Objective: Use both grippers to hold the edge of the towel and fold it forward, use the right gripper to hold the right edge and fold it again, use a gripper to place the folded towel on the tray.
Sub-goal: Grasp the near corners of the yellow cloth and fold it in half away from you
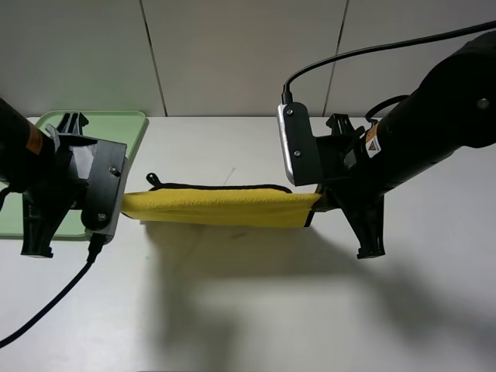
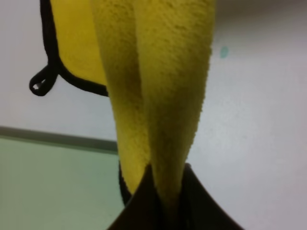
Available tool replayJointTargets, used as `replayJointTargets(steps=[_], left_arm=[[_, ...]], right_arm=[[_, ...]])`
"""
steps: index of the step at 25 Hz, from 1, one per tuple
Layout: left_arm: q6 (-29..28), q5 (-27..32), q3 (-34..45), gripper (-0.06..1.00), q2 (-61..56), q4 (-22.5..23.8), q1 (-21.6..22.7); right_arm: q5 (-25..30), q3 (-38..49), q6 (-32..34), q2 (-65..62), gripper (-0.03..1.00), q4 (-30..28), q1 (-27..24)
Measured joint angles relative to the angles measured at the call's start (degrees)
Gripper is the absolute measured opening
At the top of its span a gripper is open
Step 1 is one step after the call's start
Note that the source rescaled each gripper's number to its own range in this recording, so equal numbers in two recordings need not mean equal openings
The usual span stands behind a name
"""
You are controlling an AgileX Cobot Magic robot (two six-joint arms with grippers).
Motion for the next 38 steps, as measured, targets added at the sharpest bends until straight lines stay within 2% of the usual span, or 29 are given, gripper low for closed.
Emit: replayJointTargets(steps=[5,8,9,14,18,28,38], left_arm=[[-0.94,-1.24,0.0,0.0,1.21,1.58,0.0],[-5.9,-2.07,0.0,0.0,5.88,5.48,0.0],[-5.9,-2.07,0.0,0.0,5.88,5.48,0.0],[-18.54,-6.33,-0.36,0.0,14.46,14.83,0.0],[-24.29,-7.51,-2.7,0.0,19.71,19.66,0.05],[-25.57,-12.45,-9.92,0.0,27.49,23.19,0.1],[-25.69,-17.03,-10.35,0.0,29.89,23.56,0.1]], right_arm=[[-1.74,-0.46,0.23,1.02,0.0,-0.53,0.0],[-2.13,-1.7,1.19,3.58,0.0,-0.53,0.0],[-2.51,-2.02,1.43,4.31,0.0,-0.53,0.0],[-6.04,-2.97,1.72,7.77,0.0,-0.69,0.0],[-10.17,-3.07,1.72,10.76,0.0,-1.39,-0.42],[-18.27,-3.07,2.37,15.57,0.0,-1.64,-8.21],[-21.45,-3.07,2.37,17.78,0.0,-1.9,-8.65]])
